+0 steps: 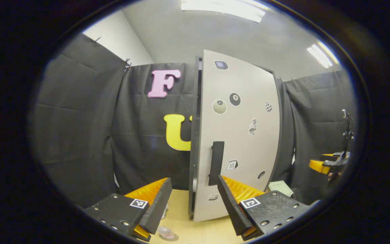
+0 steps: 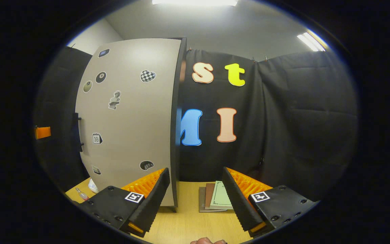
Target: Open the cabinet door with the right hand, grasp the bottle in the cabinet with the left hand and place it on the coaster, then close the cabinet door with the right hand.
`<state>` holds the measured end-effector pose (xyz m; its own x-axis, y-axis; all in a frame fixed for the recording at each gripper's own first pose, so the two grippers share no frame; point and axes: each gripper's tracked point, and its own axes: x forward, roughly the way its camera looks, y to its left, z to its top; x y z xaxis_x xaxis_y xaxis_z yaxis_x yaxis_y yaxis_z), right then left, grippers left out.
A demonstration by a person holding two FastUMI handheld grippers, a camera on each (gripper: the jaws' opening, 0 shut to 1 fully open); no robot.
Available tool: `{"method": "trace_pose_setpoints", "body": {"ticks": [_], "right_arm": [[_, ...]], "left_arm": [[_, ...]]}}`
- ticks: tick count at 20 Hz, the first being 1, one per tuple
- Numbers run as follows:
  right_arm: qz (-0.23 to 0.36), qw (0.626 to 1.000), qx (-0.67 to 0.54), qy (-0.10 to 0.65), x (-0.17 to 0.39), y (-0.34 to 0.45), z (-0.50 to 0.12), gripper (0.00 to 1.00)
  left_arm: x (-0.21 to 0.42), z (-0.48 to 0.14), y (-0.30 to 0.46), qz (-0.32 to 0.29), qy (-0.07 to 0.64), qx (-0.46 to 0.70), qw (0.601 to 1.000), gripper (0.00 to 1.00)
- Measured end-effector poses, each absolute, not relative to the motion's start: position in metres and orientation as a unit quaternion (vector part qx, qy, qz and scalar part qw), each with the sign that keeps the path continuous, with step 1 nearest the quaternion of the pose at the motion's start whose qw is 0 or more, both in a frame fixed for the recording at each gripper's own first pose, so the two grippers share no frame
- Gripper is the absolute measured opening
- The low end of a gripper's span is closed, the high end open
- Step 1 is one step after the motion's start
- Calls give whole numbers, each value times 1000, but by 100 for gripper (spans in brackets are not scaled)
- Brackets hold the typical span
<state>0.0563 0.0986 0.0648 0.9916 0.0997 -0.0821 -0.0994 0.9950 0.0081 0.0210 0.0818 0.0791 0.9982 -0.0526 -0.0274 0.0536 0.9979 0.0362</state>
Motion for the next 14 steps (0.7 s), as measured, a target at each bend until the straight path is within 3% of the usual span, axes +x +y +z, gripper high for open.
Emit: {"method": "trace_pose_setpoints", "body": {"ticks": [6,7,14], "right_arm": [[46,998,17,42,50,93,58,98],[42,998,15,43,49,92,55,94],[47,997,14,63,50,99,35,98]], "left_arm": [[18,76,75,-34,5,47,998,82],[16,75,71,-41,2,44,998,82],[18,45,89,-27,15,58,998,82]]}}
